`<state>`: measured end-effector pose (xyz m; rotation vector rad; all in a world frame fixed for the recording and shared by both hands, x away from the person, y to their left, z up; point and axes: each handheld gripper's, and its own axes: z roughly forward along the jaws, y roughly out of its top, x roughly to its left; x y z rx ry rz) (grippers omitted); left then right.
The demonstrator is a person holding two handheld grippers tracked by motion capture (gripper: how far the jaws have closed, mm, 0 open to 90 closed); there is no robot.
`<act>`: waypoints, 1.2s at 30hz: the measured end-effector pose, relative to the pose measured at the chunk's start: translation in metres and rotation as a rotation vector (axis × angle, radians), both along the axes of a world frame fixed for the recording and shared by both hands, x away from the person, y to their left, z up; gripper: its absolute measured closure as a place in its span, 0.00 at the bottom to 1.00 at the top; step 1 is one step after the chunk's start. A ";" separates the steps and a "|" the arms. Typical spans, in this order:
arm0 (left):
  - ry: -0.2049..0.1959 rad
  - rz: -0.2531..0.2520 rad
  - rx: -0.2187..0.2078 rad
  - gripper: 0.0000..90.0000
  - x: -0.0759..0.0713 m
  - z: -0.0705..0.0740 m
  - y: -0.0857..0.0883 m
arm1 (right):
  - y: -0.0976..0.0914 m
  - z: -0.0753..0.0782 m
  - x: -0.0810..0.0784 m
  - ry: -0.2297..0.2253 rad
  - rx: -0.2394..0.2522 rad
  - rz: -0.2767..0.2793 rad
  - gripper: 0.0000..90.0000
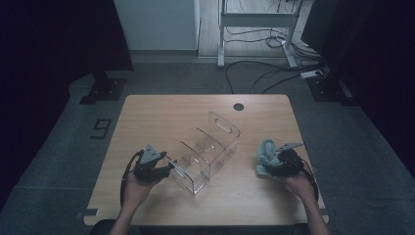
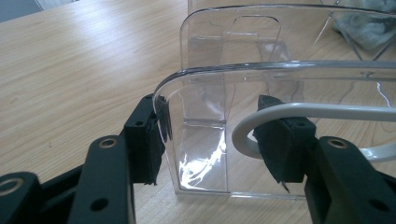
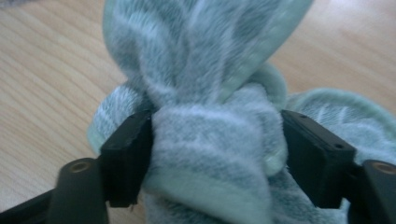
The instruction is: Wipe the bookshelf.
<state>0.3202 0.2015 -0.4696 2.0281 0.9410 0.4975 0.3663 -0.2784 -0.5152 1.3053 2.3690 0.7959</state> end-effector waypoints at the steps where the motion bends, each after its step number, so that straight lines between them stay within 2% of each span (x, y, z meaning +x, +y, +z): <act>1: 0.000 0.000 0.000 0.50 0.000 0.000 0.000 | 0.000 0.002 0.000 -0.010 0.007 -0.005 0.26; 13: 0.003 -0.007 0.000 0.50 0.000 0.000 0.001 | 0.004 0.034 -0.009 -0.109 0.087 -0.004 0.28; 24: 0.005 -0.024 -0.005 0.50 -0.001 0.000 0.002 | 0.026 0.056 -0.012 -0.137 0.133 0.086 0.40; 27: 0.004 -0.023 -0.006 0.50 -0.001 0.000 0.002 | 0.033 0.062 -0.009 -0.135 0.169 0.104 0.43; 30: 0.003 -0.021 -0.007 0.50 -0.001 0.000 0.002 | 0.042 0.066 -0.004 -0.131 0.183 0.124 0.47; 36: 0.001 -0.021 -0.006 0.50 -0.002 0.000 0.001 | 0.061 0.078 0.012 -0.162 0.206 0.140 0.54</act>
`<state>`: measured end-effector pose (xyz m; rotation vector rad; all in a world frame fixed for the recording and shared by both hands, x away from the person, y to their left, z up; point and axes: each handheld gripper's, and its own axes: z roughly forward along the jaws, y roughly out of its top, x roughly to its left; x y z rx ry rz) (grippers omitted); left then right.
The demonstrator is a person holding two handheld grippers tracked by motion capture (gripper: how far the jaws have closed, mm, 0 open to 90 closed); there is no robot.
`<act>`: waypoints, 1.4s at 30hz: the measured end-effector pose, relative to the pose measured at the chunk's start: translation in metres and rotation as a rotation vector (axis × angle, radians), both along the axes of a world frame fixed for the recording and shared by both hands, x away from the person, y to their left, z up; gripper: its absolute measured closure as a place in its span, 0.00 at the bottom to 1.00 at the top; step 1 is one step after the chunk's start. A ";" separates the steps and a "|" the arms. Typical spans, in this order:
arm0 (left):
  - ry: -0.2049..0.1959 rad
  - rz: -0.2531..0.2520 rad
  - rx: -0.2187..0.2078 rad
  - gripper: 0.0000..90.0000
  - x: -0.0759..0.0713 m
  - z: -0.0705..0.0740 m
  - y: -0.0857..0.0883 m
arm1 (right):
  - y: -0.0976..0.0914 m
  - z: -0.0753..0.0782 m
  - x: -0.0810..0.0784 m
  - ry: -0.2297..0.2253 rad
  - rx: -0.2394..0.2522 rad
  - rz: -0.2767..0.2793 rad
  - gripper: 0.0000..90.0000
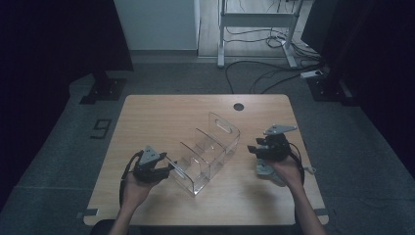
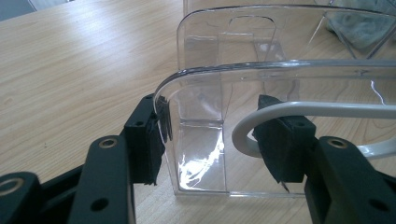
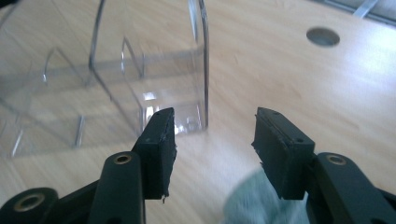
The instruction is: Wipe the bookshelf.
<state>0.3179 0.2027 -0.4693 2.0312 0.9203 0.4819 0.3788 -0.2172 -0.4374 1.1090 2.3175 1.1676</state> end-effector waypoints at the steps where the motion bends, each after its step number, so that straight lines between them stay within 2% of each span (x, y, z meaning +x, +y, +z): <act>1: 0.001 0.000 0.000 0.50 0.000 0.000 0.000 | 0.003 0.002 0.003 -0.005 -0.002 0.002 0.56; 7: 0.011 -0.004 0.012 0.48 -0.002 0.002 -0.001 | 0.023 0.011 0.017 -0.018 -0.019 0.013 0.61; 13: 0.005 -0.016 0.034 0.45 -0.009 0.007 0.000 | 0.036 0.009 0.030 -0.007 -0.012 0.009 0.66; 17: 0.014 -0.026 0.020 0.41 -0.014 0.011 0.004 | 0.042 0.006 0.035 -0.015 -0.015 0.013 0.73; 19: 0.017 -0.024 0.020 0.41 -0.015 0.012 0.006 | 0.045 0.006 0.037 -0.022 -0.017 0.015 0.77; 24: 0.018 0.008 0.027 0.50 -0.016 0.012 0.006 | 0.049 0.007 0.039 -0.029 -0.052 0.006 0.86; 29: 0.008 0.026 0.039 0.52 -0.014 0.011 0.005 | 0.046 0.008 0.039 -0.022 -0.045 0.010 0.91; 40: 0.005 0.081 0.019 0.53 0.000 0.008 0.007 | 0.034 0.007 0.021 -0.016 -0.025 0.032 0.88; 42: 0.006 0.085 0.013 0.57 0.003 0.008 0.007 | 0.031 0.007 0.017 -0.012 -0.021 0.038 0.87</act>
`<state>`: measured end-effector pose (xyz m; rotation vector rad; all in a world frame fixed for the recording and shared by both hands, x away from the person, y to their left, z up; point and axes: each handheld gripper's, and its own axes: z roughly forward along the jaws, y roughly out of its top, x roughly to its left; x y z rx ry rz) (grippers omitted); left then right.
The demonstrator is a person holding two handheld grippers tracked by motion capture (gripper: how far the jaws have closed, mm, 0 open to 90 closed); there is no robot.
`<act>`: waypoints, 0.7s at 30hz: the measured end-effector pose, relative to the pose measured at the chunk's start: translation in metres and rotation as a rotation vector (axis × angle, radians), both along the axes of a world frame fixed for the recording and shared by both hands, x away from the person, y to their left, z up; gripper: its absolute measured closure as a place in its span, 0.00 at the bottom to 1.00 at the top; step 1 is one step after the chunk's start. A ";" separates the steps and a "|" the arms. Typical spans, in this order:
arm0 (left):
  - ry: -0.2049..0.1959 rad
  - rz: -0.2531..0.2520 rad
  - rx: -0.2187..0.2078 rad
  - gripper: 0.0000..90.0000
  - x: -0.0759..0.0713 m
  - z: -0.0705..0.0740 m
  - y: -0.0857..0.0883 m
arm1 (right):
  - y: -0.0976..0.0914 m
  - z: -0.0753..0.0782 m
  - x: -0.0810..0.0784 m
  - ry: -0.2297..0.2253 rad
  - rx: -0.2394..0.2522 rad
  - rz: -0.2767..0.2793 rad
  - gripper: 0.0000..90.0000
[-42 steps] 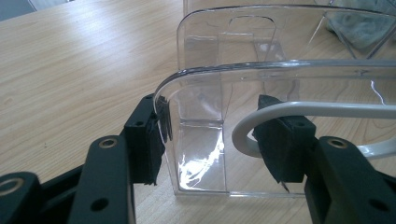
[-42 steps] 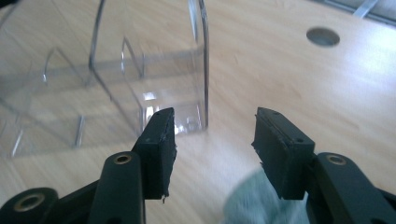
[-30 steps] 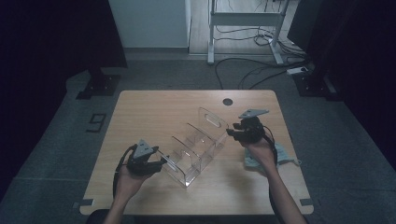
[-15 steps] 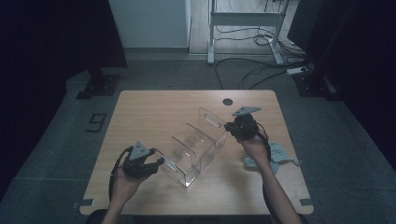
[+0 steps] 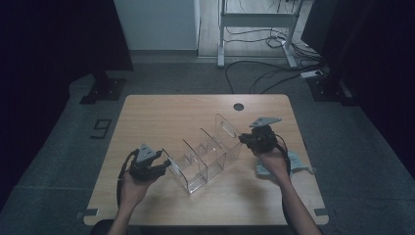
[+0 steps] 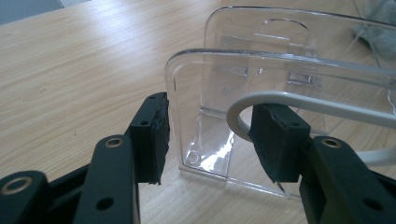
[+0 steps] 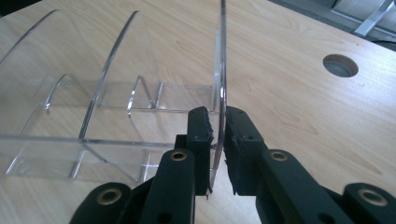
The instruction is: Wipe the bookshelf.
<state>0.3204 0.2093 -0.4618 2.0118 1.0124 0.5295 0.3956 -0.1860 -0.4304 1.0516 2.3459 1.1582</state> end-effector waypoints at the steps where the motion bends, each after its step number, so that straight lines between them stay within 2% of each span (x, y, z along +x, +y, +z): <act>1: -0.002 -0.001 0.001 0.58 0.001 -0.001 -0.001 | -0.001 0.000 -0.002 0.002 0.007 0.004 0.87; 5: 0.006 0.004 0.014 0.55 0.001 0.001 -0.002 | -0.004 -0.001 -0.009 -0.004 0.007 0.009 0.86; 10: -0.001 0.010 0.025 0.51 -0.012 0.013 0.005 | -0.004 -0.002 -0.012 -0.001 0.000 0.001 0.85; 13: 0.002 0.007 -0.031 0.47 -0.021 0.021 0.011 | -0.004 -0.003 -0.012 -0.004 0.000 0.001 0.85; 15: 0.000 -0.003 -0.048 0.44 -0.026 0.026 0.011 | -0.004 -0.003 -0.012 -0.005 0.003 -0.001 0.85; 21: 0.001 -0.039 -0.085 0.30 -0.036 0.038 -0.007 | -0.004 -0.003 -0.013 -0.006 -0.003 -0.001 0.84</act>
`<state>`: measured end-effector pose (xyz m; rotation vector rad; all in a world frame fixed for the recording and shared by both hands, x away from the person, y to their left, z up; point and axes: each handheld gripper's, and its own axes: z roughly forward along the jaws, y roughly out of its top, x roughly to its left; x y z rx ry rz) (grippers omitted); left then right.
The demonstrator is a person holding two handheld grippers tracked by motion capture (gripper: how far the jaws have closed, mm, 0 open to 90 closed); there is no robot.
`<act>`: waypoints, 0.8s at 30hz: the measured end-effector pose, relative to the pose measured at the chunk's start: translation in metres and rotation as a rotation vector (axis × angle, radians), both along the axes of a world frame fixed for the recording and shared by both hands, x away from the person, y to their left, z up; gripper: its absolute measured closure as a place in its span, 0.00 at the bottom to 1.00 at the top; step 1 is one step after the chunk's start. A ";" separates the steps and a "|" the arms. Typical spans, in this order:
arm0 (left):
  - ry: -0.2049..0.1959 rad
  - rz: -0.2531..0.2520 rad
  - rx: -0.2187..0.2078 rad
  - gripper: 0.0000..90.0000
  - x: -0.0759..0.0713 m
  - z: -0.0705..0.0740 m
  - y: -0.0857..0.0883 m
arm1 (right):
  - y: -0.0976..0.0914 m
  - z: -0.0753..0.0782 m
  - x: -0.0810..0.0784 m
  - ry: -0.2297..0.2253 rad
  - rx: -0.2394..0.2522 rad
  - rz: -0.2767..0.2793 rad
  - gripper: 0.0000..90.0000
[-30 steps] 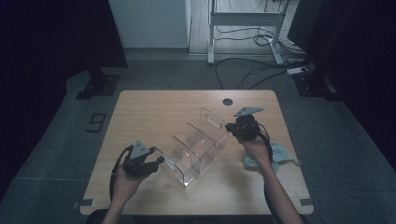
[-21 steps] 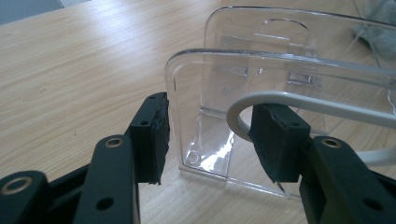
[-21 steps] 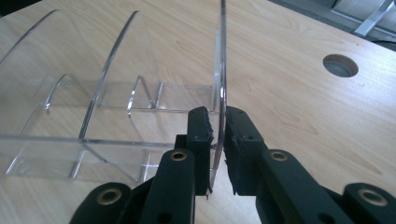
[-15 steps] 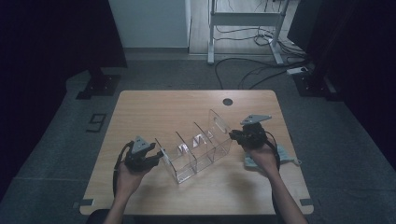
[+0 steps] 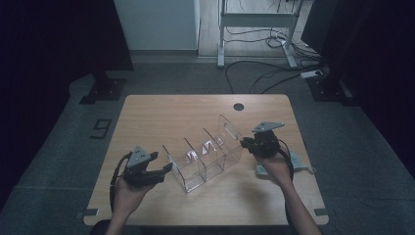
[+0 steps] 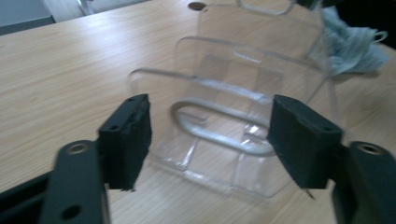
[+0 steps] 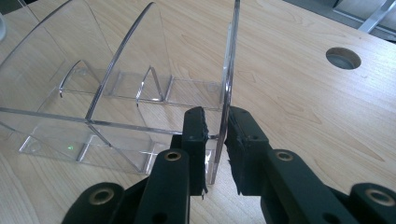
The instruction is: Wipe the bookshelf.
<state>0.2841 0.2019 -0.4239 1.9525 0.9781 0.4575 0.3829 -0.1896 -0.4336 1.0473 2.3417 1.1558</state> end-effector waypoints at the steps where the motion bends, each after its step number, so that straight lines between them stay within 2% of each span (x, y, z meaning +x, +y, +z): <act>1: 0.001 -0.004 -0.001 0.27 -0.001 0.001 -0.004 | 0.000 0.000 0.000 0.000 -0.002 0.000 0.84; 4: -0.004 -0.014 0.008 0.21 -0.005 0.004 -0.016 | 0.002 0.001 0.000 -0.004 -0.011 0.001 0.82; 7: 0.002 -0.018 0.035 0.17 -0.009 0.004 -0.029 | 0.003 0.002 0.000 -0.008 -0.014 -0.002 0.81; 12: 0.006 0.021 0.127 0.17 -0.011 -0.002 -0.044 | 0.004 0.002 -0.001 -0.011 -0.014 -0.003 0.80; 14: 0.011 0.039 0.148 0.20 -0.010 -0.005 -0.046 | 0.004 0.002 -0.001 -0.012 -0.010 -0.003 0.79; 17: 0.033 0.038 0.142 0.22 -0.008 -0.008 -0.045 | 0.003 0.002 -0.002 -0.009 -0.006 0.004 0.78; 20: 0.030 0.056 0.164 0.28 -0.007 -0.010 -0.043 | 0.002 0.002 -0.003 -0.010 0.001 0.004 0.73; 24: 0.033 0.078 0.160 0.34 -0.003 -0.011 -0.036 | -0.001 0.004 -0.005 -0.018 0.005 0.002 0.64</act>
